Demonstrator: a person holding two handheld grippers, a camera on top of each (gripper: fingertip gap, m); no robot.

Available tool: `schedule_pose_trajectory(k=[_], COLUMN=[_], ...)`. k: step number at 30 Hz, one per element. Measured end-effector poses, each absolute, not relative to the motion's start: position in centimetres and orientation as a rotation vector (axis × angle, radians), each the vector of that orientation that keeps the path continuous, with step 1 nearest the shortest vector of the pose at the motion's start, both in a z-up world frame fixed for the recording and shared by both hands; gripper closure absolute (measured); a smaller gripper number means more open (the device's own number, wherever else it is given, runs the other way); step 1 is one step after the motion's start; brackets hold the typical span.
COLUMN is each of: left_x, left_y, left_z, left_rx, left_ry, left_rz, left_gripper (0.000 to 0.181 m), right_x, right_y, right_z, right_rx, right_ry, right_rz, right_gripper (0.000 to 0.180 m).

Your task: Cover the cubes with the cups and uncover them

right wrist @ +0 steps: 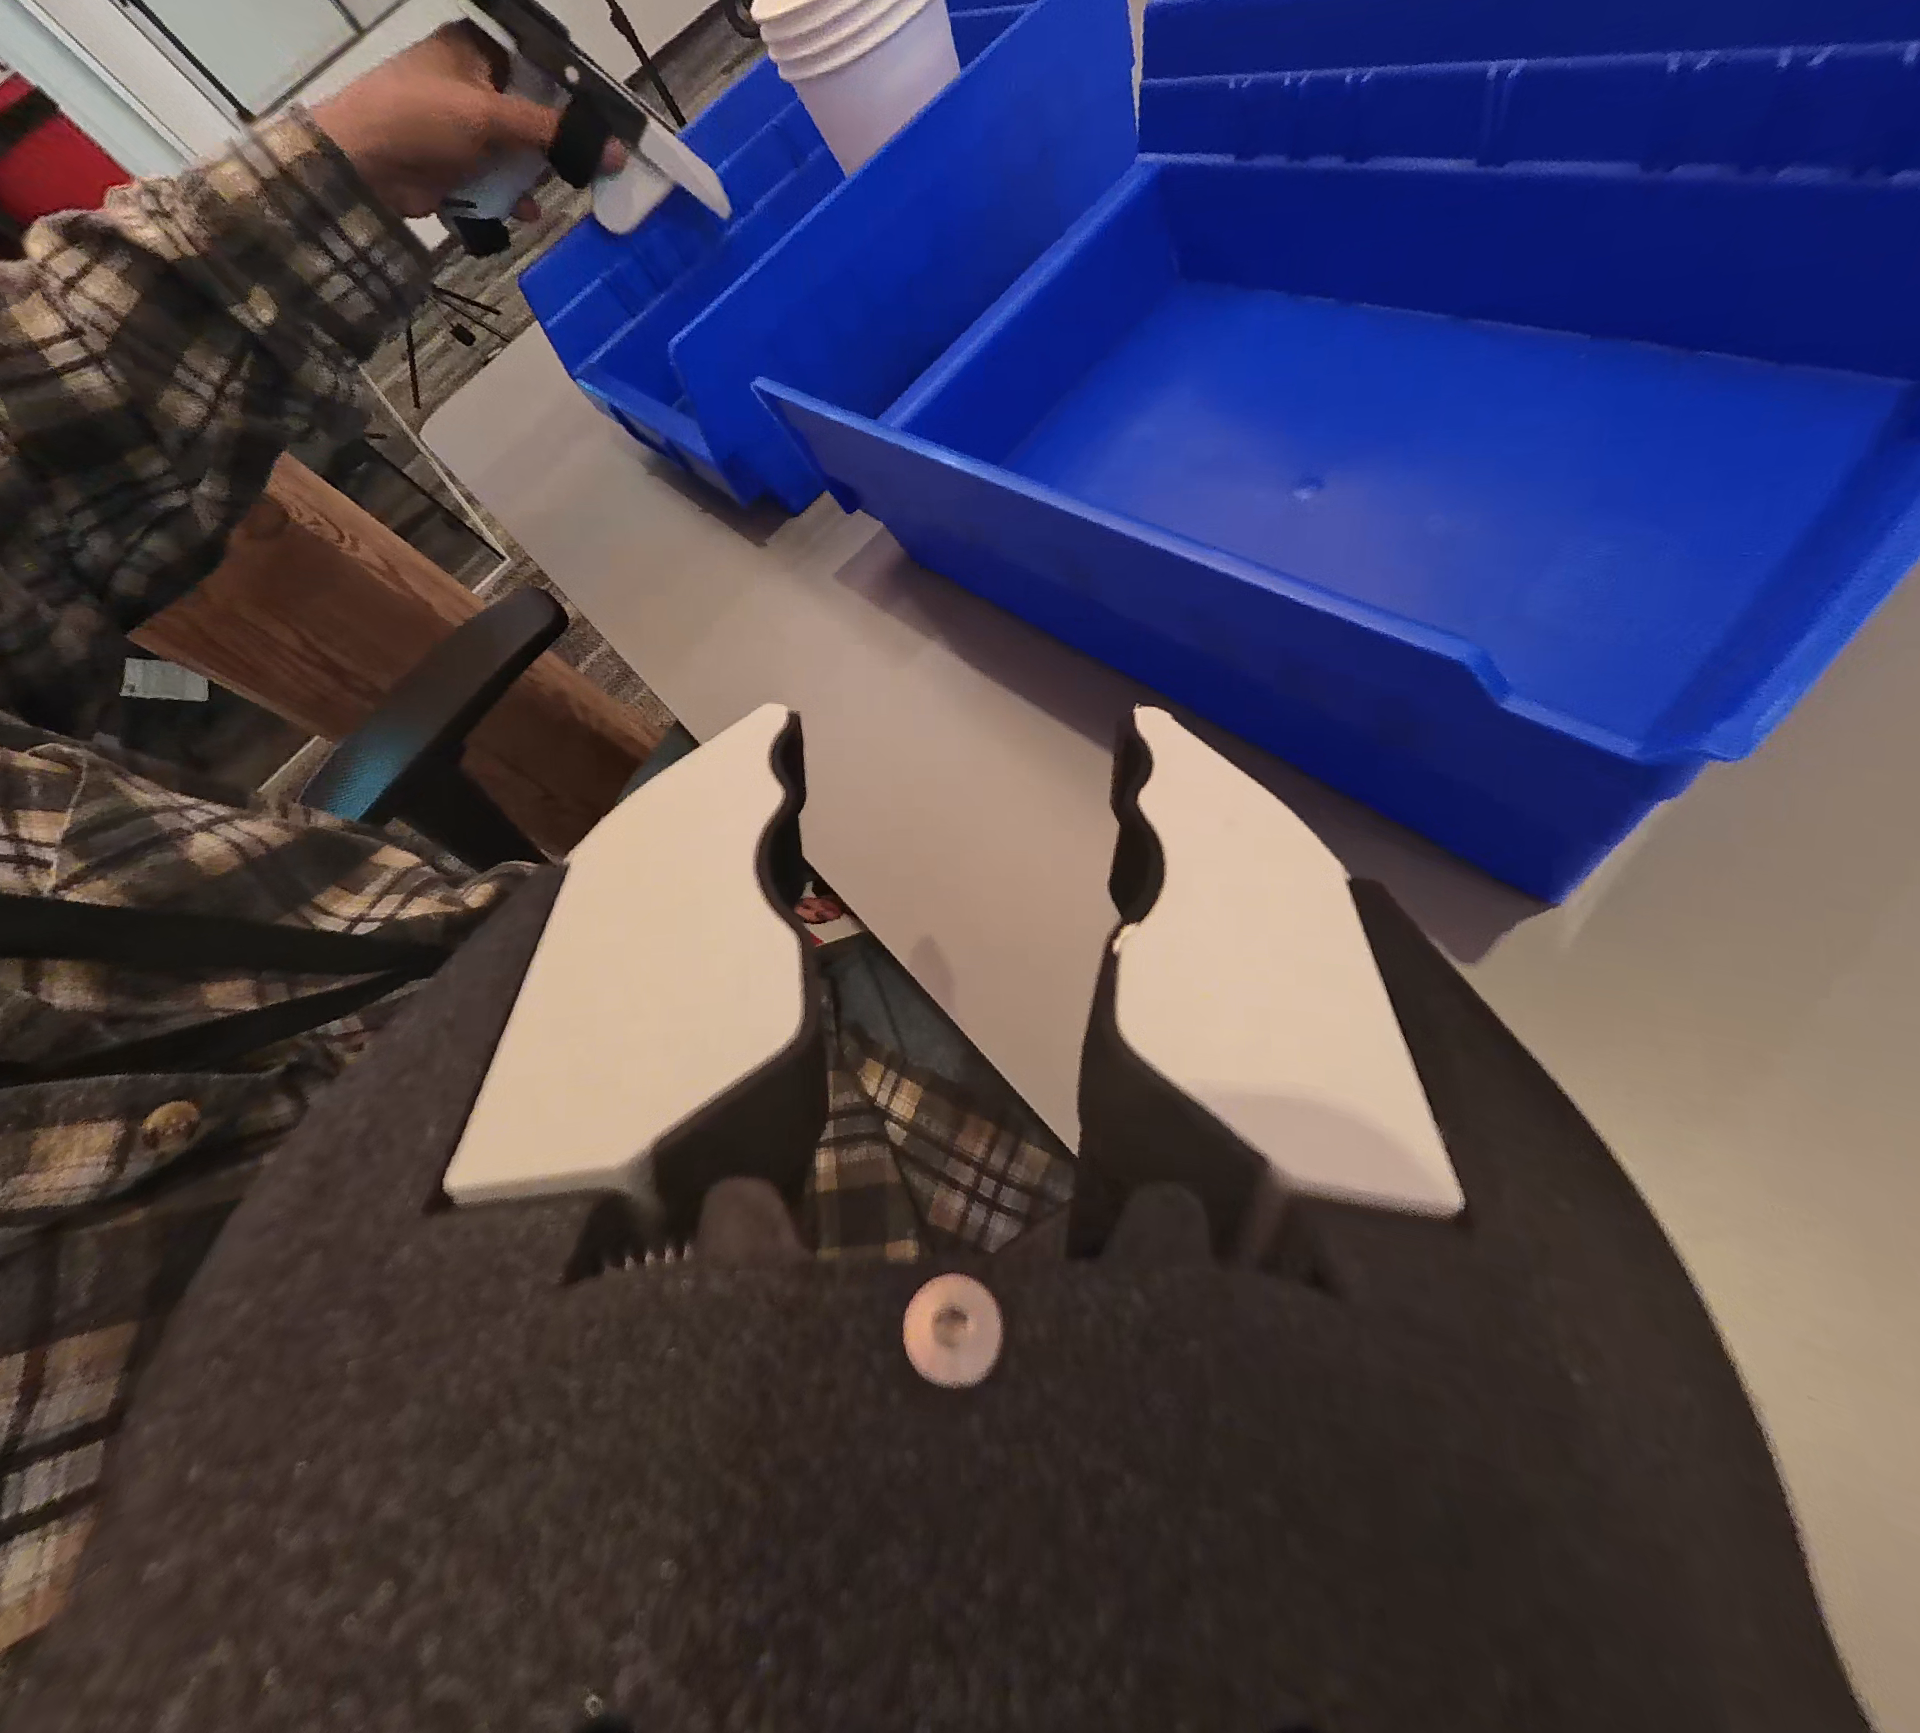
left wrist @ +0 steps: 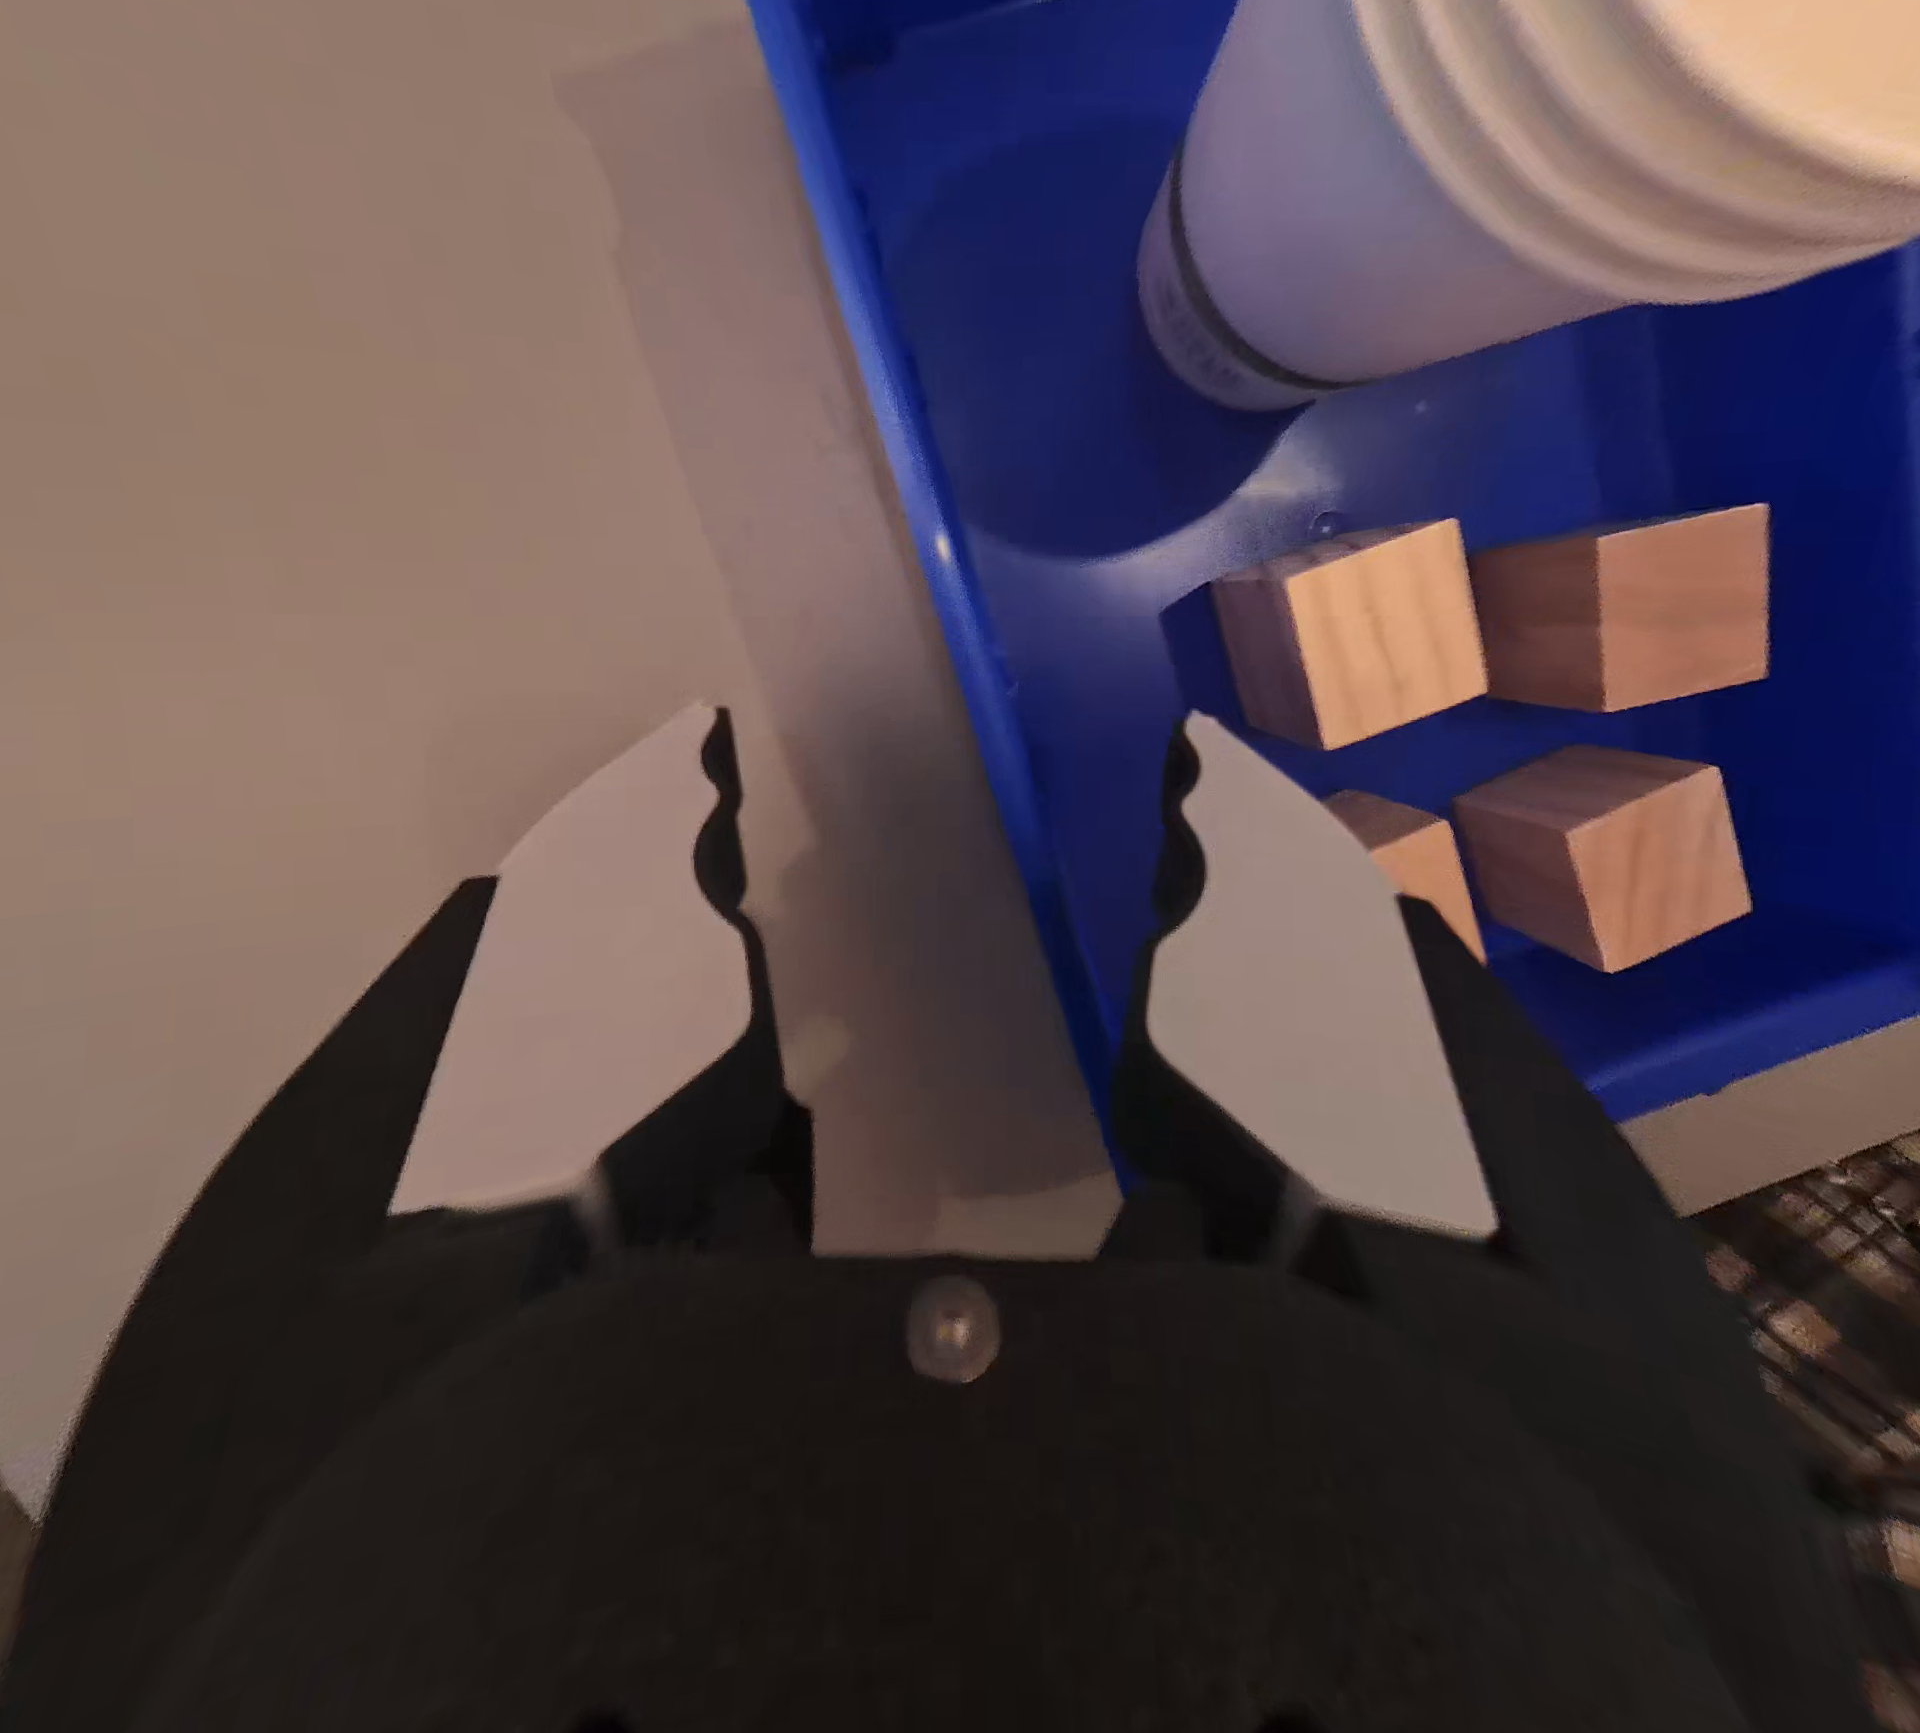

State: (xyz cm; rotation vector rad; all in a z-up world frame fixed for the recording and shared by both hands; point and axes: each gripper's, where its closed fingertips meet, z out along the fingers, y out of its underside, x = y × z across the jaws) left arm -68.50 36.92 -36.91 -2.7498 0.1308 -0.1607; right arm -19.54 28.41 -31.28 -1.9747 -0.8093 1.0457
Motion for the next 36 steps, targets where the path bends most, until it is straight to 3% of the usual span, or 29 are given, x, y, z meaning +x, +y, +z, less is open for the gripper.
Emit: schedule_pose_trajectory(k=[3, 5, 6, 36], left_x=[-68.3, -66.9, -67.1, -82.4], left_y=[36.7, 36.4, 36.4, 30.7], left_z=[-37.9, -38.1, -38.2, -38.1], left_rx=[-2.806, -2.827, -2.835, -2.818], left_ry=[0.136, 0.135, 0.113, -0.286], left_rz=[-0.229, -0.408, -0.412, -0.304], left_gripper=[0.129, 0.165, 0.168, 0.177], right_x=[-19.3, -19.2, -19.2, -20.2], right_y=[28.6, 28.8, 28.8, 29.6], right_z=[-31.4, -31.3, -31.2, -29.5], right_rx=[-1.982, -1.978, -1.974, -1.888], right_ry=[-0.797, -0.790, -0.787, -0.772], right_rz=[1.037, 1.036, 1.035, 1.070], right_gripper=[0.123, 0.123, 0.123, 0.124])
